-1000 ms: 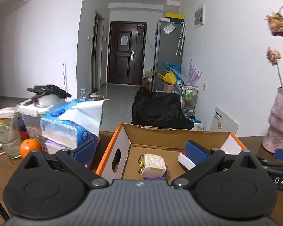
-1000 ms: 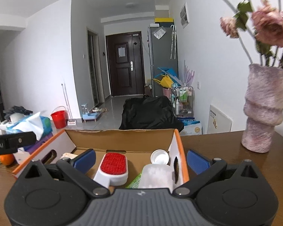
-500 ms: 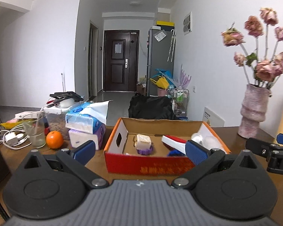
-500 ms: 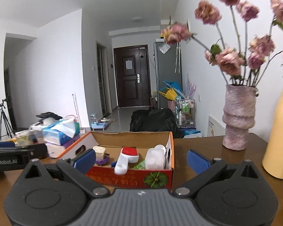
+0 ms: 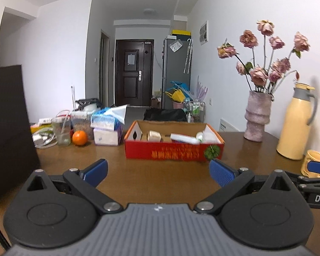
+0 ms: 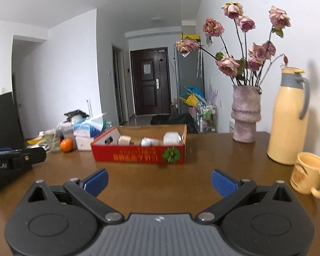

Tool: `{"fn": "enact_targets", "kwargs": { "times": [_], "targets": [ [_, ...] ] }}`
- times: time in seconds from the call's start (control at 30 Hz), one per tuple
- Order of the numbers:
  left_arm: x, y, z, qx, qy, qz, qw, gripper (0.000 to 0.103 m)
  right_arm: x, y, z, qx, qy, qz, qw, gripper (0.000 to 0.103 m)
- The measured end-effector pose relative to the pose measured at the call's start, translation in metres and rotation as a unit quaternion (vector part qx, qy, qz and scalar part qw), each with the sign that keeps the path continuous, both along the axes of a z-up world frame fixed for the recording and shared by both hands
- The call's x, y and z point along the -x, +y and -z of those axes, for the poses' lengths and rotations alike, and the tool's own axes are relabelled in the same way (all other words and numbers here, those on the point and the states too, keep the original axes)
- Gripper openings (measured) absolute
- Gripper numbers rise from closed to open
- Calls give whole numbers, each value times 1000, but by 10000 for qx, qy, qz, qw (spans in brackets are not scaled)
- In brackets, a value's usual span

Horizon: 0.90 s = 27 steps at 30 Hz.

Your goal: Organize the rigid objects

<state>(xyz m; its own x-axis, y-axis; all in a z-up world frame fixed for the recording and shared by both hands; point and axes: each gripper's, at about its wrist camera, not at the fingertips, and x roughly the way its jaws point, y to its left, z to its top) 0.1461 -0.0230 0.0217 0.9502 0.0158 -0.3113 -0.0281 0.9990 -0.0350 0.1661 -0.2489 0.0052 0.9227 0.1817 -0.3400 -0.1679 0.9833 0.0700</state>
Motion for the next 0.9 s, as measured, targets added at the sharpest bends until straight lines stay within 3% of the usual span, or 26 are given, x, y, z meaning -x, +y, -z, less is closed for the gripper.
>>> {"fn": "enact_targets", "kwargs": {
  "times": [0.33,0.9],
  "targets": [
    [64,-2,15,27,86,-1,10000,103,60,0,1,129,-30,12,9999,103],
    [76,6,9,126,26,-57,9999,103,73,6,-6,193,-121,6,9997,103]
  ]
}}
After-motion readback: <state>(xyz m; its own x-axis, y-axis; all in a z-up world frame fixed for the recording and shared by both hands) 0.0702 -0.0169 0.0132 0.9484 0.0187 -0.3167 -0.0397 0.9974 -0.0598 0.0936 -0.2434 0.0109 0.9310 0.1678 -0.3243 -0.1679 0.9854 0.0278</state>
